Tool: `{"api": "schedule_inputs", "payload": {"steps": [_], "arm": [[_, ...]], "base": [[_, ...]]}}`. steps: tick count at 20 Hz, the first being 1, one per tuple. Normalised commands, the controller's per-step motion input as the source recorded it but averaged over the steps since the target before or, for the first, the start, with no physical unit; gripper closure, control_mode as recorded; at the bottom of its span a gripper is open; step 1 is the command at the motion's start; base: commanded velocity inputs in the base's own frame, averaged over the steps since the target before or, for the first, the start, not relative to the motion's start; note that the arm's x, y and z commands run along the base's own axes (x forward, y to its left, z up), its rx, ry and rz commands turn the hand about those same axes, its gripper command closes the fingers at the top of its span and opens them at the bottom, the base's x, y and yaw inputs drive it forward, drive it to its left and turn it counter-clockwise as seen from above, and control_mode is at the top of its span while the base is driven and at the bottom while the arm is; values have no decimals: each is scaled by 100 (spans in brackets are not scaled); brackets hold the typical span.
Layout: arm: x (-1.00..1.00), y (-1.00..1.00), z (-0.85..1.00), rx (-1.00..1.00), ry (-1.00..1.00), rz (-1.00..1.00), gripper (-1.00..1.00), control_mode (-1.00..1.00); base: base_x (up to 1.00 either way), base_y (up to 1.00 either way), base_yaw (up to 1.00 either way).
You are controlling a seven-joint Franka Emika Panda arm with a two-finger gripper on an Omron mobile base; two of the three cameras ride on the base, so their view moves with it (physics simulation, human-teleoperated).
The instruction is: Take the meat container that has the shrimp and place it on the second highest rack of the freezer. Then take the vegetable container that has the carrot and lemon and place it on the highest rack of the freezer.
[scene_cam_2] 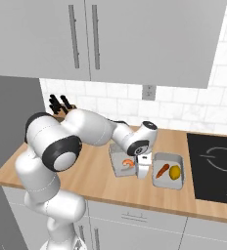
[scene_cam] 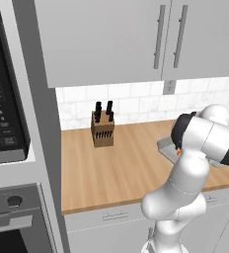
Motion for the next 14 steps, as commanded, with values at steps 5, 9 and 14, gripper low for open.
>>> {"api": "schedule_inputs", "payload": {"steps": [5,9,14], "arm": [[0,0,0,0,0,0,100,-100],[0,0,0,0,0,0,100,-100],[0,0,1,0,0,0,100,-100]], "base": [[0,0,0],[0,0,0],[0,0,0]]}}
